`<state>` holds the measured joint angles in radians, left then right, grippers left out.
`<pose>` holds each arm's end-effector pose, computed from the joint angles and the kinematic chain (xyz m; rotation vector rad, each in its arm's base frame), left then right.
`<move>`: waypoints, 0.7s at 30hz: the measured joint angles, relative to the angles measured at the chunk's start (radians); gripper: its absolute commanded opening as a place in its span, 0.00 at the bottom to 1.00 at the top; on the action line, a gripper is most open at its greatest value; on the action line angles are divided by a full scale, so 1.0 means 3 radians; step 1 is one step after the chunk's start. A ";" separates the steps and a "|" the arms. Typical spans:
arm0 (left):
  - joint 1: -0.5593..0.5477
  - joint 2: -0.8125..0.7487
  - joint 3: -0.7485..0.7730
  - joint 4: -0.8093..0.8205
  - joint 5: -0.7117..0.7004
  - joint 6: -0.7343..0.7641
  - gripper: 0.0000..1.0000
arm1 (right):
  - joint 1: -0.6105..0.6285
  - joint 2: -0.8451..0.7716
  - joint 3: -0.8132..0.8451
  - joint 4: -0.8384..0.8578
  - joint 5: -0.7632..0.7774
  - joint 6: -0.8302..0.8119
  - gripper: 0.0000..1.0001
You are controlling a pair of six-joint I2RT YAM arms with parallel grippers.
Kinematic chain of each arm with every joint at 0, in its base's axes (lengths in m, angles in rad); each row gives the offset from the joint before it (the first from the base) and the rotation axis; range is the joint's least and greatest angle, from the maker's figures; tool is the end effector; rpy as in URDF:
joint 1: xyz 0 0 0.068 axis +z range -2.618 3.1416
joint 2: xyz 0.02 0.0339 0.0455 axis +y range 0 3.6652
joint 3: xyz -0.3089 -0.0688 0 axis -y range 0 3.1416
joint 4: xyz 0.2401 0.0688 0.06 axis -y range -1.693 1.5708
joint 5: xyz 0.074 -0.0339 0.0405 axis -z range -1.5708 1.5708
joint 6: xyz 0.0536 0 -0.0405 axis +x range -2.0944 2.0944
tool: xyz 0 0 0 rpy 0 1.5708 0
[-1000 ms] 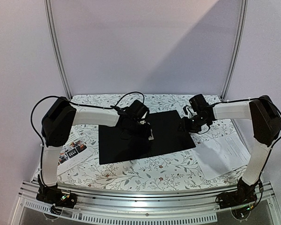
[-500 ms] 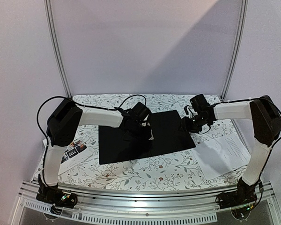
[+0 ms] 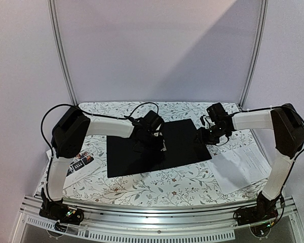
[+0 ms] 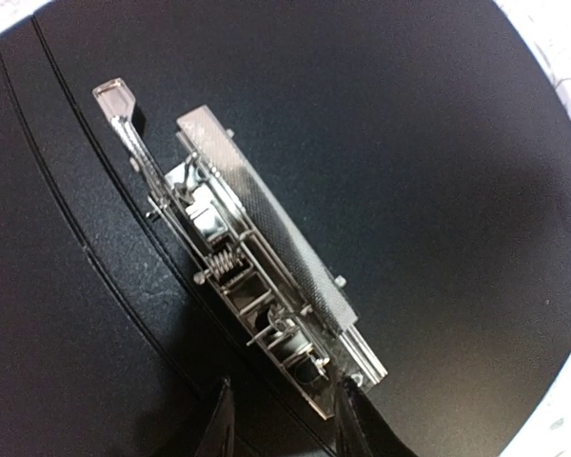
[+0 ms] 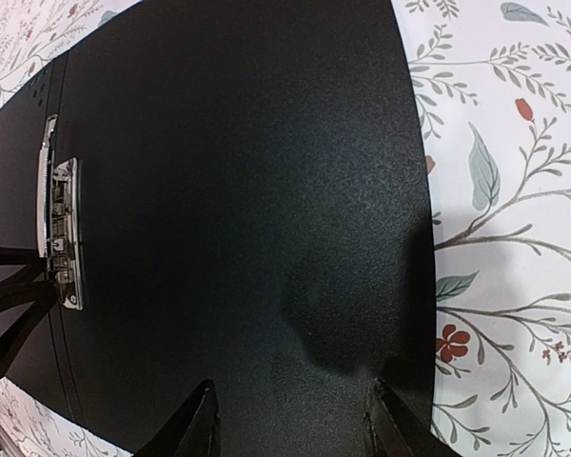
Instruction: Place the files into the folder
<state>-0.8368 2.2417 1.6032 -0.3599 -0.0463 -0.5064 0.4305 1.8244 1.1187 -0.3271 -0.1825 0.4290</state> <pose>0.3432 -0.3768 0.1533 0.4151 2.5991 -0.4342 0.3450 0.1691 0.1937 -0.0696 2.6778 0.5303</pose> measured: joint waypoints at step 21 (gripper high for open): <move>-0.0036 0.0047 0.0033 0.0010 -0.0273 0.0032 0.20 | -0.0006 -0.0009 -0.0009 0.0045 -0.0041 0.0011 0.50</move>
<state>-0.8474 2.2559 1.6131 -0.3569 -0.1284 -0.4969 0.4286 1.8217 1.1160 -0.3138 -0.1947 0.4324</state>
